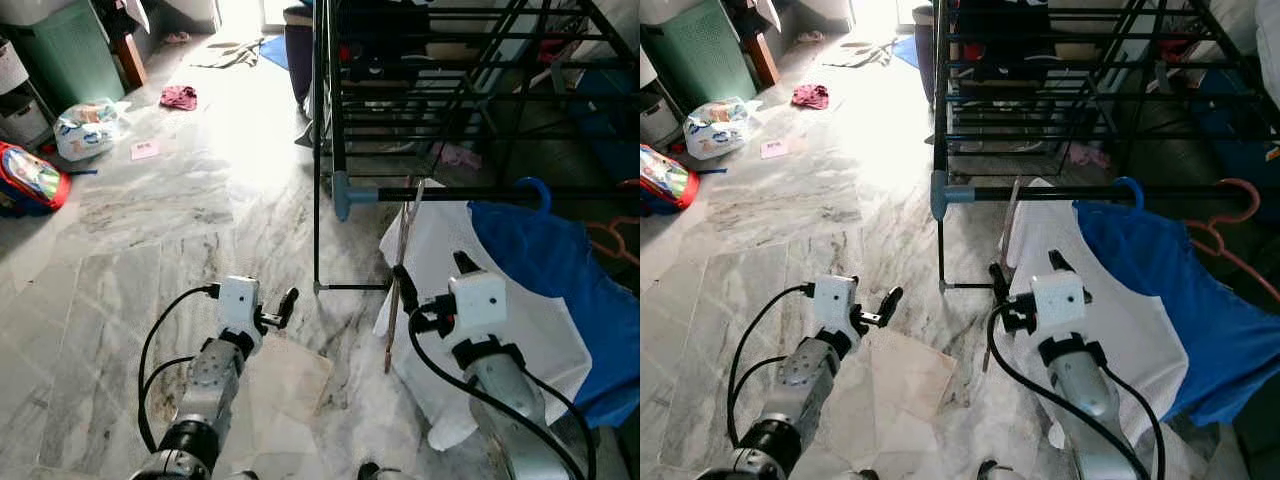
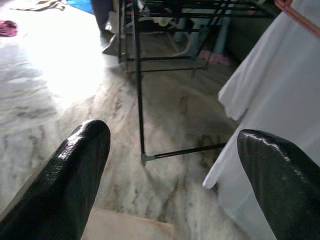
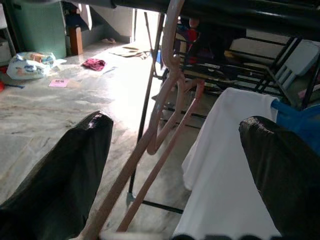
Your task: Hang hanger
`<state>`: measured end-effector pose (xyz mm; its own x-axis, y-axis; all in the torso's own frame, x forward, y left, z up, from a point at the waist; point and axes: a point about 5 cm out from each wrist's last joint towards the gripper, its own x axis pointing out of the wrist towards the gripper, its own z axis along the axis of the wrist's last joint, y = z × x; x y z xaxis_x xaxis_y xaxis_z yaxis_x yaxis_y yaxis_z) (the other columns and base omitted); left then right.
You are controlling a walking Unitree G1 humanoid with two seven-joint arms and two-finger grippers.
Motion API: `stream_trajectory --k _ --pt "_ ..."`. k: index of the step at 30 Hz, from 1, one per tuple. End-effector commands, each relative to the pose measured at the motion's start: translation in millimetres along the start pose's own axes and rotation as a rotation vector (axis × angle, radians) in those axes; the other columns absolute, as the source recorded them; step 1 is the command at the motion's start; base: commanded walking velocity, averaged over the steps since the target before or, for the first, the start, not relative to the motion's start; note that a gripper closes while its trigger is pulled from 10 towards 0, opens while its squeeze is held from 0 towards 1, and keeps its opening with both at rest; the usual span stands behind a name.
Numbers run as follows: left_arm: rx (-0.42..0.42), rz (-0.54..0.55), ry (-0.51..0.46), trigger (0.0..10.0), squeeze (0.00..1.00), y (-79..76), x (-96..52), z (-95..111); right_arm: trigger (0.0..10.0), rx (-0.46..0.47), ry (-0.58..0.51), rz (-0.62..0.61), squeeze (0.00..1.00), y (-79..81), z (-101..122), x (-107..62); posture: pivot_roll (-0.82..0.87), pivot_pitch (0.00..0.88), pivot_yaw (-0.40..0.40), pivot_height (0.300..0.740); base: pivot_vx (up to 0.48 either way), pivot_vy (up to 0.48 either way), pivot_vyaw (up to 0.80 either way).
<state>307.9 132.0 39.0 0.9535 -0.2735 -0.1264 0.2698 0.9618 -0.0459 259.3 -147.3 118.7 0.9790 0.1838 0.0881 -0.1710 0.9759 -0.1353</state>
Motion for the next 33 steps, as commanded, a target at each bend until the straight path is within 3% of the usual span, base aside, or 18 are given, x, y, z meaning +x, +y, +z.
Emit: stream_trajectory --k 1,10,13,16,22,33 --pt "0.02 0.026 0.017 10.0 0.0 4.7 -2.8 -3.1 10.0 0.01 -0.006 0.002 0.0 2.6 1.7 1.4 -0.06 0.103 0.005 0.74 0.0 0.0 0.0" --pt "0.004 0.136 -0.059 10.0 0.0 16.2 -0.1 15.1 10.0 -0.027 -0.023 0.012 0.0 4.5 8.4 15.9 -0.01 0.096 -0.01 0.74 0.0 0.0 0.0" --pt "0.025 0.096 -0.093 10.0 0.0 13.4 2.1 23.9 10.0 -0.067 -0.018 -0.013 0.0 0.6 6.8 20.3 0.0 0.104 -0.009 0.74 0.0 0.0 0.0" --pt "0.012 0.141 -0.089 10.0 0.0 20.9 4.4 28.0 10.0 -0.137 -0.008 -0.054 0.0 -0.9 3.1 23.9 0.0 0.11 -0.01 0.74 0.0 0.0 0.0" --pt "0.032 0.192 -0.103 10.0 0.0 23.6 5.5 34.9 10.0 -0.098 -0.004 -0.072 0.0 0.8 3.6 22.5 0.0 0.117 -0.01 0.74 0.0 0.0 0.0" --pt "0.036 0.177 -0.114 10.0 0.0 17.9 10.1 42.6 10.0 -0.048 0.008 -0.052 0.0 6.5 2.3 23.3 0.02 0.13 -0.009 0.74 0.0 0.0 0.0"
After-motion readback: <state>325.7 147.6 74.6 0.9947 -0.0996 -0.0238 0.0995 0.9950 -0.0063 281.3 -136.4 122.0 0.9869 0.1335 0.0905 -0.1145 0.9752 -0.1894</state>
